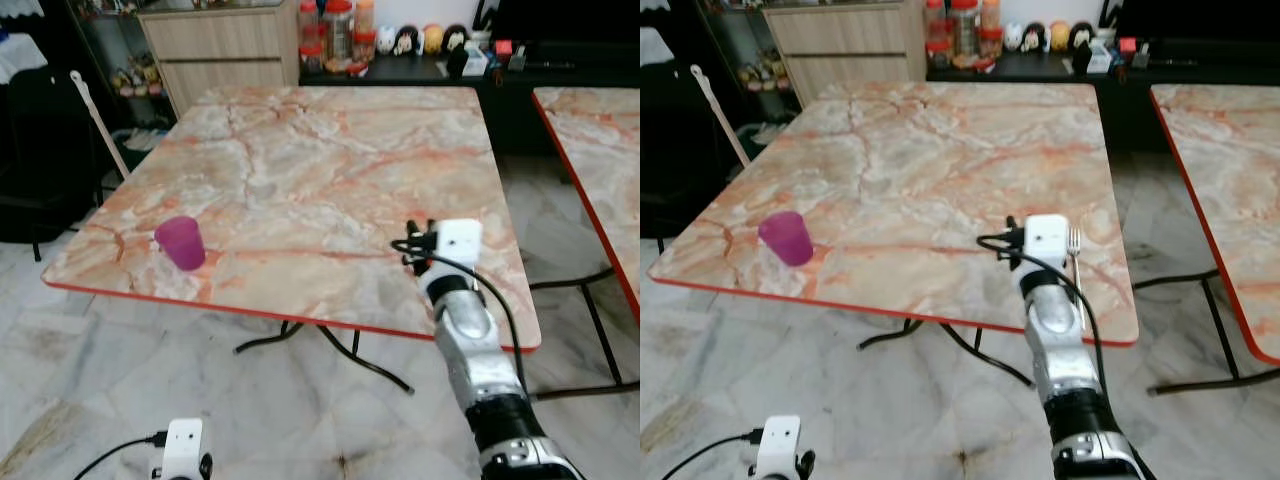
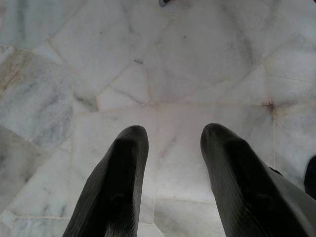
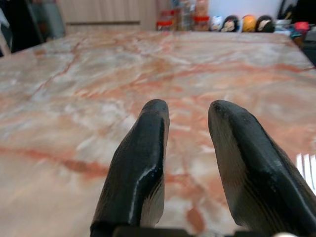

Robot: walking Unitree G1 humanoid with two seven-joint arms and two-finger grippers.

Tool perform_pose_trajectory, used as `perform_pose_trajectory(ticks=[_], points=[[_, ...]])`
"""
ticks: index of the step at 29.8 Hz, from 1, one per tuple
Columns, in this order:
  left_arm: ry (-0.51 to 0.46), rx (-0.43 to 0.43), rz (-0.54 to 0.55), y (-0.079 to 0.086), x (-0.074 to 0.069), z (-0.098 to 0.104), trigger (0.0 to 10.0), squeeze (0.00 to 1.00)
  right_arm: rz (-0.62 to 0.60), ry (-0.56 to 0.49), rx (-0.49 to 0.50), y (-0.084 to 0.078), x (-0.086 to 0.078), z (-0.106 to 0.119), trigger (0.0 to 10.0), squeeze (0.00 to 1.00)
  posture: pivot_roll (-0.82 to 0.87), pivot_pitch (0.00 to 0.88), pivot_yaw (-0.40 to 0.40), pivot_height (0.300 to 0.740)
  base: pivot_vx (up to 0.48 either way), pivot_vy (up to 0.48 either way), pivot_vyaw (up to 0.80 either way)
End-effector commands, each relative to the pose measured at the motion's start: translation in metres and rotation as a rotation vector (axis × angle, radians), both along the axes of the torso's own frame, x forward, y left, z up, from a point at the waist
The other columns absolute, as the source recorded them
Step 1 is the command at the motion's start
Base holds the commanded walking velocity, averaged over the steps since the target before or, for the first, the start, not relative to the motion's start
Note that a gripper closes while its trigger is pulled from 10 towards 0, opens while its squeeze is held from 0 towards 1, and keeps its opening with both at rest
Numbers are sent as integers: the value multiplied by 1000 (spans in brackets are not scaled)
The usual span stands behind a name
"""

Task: Setting the table

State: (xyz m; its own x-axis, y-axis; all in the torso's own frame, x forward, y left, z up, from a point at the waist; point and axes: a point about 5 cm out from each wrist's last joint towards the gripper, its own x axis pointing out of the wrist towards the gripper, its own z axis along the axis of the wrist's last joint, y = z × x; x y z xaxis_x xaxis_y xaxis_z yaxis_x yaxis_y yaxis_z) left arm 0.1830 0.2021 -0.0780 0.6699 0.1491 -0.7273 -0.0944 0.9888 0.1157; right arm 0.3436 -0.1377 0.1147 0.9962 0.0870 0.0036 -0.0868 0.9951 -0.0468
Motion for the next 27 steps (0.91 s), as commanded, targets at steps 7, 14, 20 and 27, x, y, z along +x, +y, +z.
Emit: perform_pose_trajectory(ticks=[7, 14, 20, 27], points=[[23, 6, 16, 2, -3, -2, 10000, 0, -16, -17, 10, 11, 4, 2, 10000, 0, 11, 19, 91, 740, 0, 0, 0], [24, 3, 16, 1, -3, -2, 10000, 0, 18, -83, 103, 14, 3, 12, 10000, 0, 10, 27, 85, 740, 0, 0, 0], [27, -2, 14, -1, -5, -3, 10000, 0, 38, -121, 103, 17, 1, 16, 10000, 0, 11, 22, 75, 740, 40, 0, 0], [28, 0, 12, 0, -6, -3, 10000, 0, 67, -138, 124, 25, 0, 17, 10000, 0, 16, 11, 75, 740, 263, 0, 0]])
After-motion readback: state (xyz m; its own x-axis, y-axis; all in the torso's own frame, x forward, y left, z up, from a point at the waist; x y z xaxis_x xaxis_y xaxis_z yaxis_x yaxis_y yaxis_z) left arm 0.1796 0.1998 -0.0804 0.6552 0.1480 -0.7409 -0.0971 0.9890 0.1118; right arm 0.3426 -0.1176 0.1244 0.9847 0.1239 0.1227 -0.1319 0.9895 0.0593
